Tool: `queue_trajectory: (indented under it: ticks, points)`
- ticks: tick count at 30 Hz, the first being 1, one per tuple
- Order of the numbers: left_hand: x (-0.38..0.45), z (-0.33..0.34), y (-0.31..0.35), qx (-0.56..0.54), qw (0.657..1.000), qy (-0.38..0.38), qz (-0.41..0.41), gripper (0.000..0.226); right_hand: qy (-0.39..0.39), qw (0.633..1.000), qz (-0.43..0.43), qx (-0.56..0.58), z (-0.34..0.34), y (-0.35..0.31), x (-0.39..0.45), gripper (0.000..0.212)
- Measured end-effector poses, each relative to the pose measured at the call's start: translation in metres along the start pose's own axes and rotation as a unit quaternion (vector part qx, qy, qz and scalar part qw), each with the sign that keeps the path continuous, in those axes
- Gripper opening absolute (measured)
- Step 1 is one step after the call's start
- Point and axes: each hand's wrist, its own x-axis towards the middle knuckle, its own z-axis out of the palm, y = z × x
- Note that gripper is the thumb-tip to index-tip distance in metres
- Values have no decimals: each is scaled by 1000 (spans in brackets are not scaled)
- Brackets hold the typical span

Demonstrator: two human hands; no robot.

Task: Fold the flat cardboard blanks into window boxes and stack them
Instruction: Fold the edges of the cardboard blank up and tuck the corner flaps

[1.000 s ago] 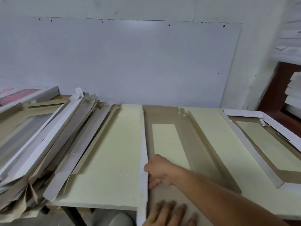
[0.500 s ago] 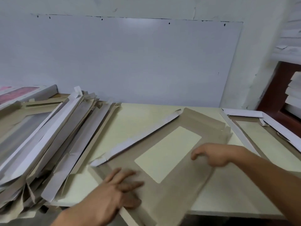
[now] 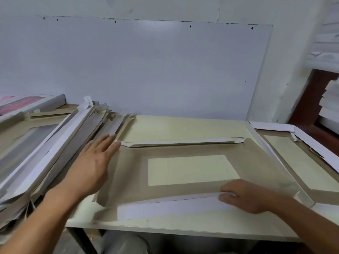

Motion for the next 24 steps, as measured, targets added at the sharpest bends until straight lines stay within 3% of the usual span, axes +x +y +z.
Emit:
queue_trajectory:
  ticks: [2, 4, 7, 11, 16, 21, 24]
  points:
    - [-14, 5, 35, -138, 988, 54, 43, 70, 36, 998, 3, 47, 14, -12, 4, 25]
    - [-37, 21, 83, -198, 972, -43, 121, 56, 81, 995, 4, 57, 25, -25, 8, 33]
    - [-57, 61, 124, -114, 950, -229, 180, 65, 141, 989, -38, -2, 41, -40, 17, 57]
    - [-54, 83, 125, -59, 931, -315, 175, 76, 84, 993, -11, -84, 58, -43, 24, 57]
    - [-56, 77, 79, -79, 923, -341, 162, 71, 61, 995, 36, -75, 58, -11, 12, 84]
    - [-64, 70, 29, -85, 933, -317, 145, 61, 43, 990, 114, -71, 53, 31, -9, 84]
    - [-63, 72, 23, -125, 949, -255, 139, 59, 44, 988, 128, -73, 54, 40, -13, 83]
